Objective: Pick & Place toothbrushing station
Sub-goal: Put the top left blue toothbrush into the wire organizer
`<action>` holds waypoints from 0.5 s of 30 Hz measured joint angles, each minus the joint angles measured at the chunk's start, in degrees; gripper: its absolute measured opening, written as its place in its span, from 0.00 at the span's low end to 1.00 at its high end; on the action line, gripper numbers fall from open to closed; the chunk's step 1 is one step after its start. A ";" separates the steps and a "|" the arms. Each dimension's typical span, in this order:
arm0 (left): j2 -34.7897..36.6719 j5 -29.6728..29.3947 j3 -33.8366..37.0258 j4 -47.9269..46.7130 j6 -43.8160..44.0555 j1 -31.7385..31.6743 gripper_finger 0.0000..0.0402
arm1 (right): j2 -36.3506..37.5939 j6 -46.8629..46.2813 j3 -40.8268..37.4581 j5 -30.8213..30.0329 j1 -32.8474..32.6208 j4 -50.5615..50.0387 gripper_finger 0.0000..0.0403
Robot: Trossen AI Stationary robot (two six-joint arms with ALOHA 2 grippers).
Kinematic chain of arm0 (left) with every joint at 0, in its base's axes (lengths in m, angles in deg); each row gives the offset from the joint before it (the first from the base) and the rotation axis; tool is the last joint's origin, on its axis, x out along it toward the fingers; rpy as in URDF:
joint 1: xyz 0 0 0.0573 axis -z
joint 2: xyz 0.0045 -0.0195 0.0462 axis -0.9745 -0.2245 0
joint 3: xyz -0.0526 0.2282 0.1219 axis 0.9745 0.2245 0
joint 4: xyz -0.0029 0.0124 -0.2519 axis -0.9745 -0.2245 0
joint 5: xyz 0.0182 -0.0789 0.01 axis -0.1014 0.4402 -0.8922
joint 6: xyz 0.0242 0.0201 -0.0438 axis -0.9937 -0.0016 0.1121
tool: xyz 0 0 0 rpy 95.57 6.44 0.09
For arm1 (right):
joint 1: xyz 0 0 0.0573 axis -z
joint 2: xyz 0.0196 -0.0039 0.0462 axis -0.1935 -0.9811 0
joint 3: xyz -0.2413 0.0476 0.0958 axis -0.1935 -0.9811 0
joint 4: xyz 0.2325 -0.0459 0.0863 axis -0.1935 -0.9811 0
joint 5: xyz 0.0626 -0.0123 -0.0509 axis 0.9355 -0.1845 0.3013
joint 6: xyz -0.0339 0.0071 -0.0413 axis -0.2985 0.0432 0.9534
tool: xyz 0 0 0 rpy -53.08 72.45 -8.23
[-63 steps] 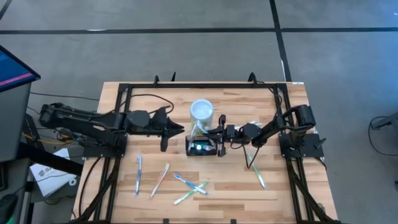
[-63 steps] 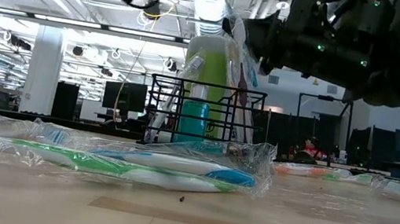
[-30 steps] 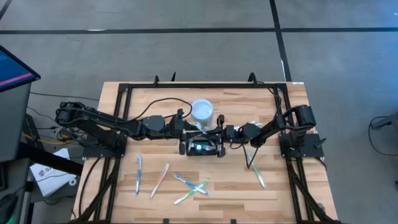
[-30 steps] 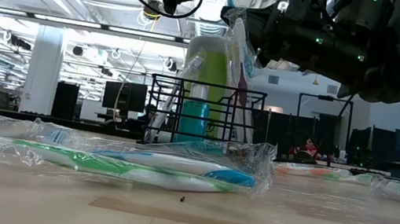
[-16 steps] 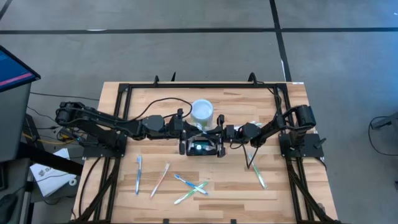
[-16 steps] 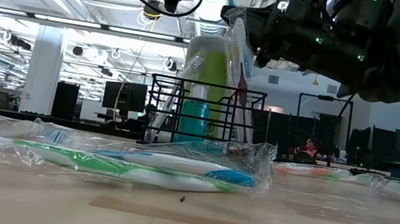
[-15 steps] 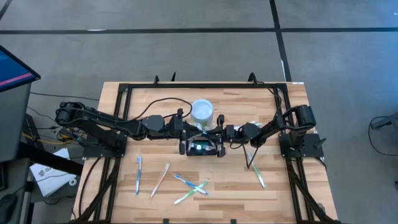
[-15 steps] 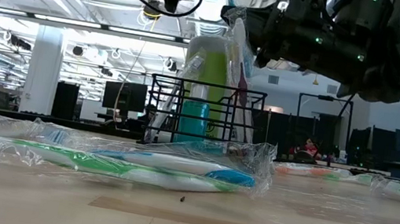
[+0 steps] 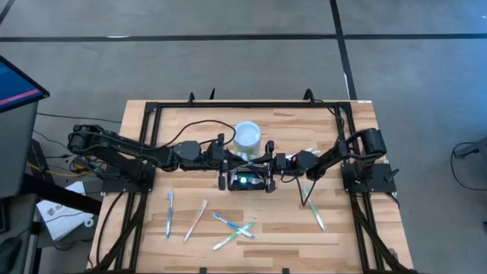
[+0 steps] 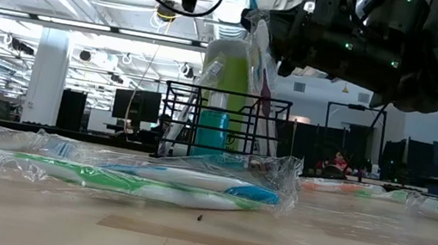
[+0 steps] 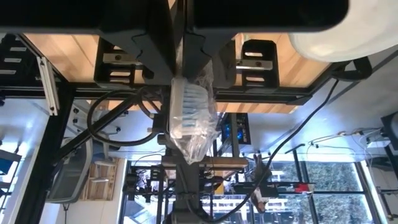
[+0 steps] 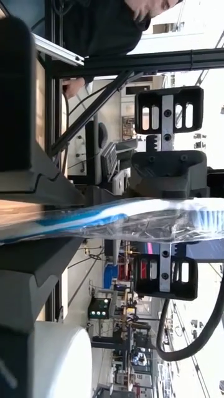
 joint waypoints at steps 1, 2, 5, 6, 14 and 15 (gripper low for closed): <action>0.03 0.00 0.00 -0.26 0.00 0.07 0.00 | 0.00 0.00 0.00 0.00 0.00 -0.06 0.18; 0.18 0.02 0.00 -0.79 0.00 0.21 0.00 | 0.00 0.00 0.00 0.00 0.00 -0.12 0.19; 1.15 0.03 -0.02 -2.47 0.02 0.55 0.00 | 0.00 0.02 0.00 0.02 0.00 -0.13 0.20; 1.82 0.02 -0.02 -3.69 0.06 0.74 0.00 | 0.00 0.02 0.00 0.02 0.00 -0.14 0.21; 9.27 0.04 -0.02 -13.91 1.75 1.51 0.00 | -0.02 0.47 -0.11 -0.26 0.01 -0.15 0.27; 10.04 0.02 -0.02 -15.67 2.11 1.51 0.00 | -0.02 0.46 -0.11 -0.26 0.00 -0.15 0.27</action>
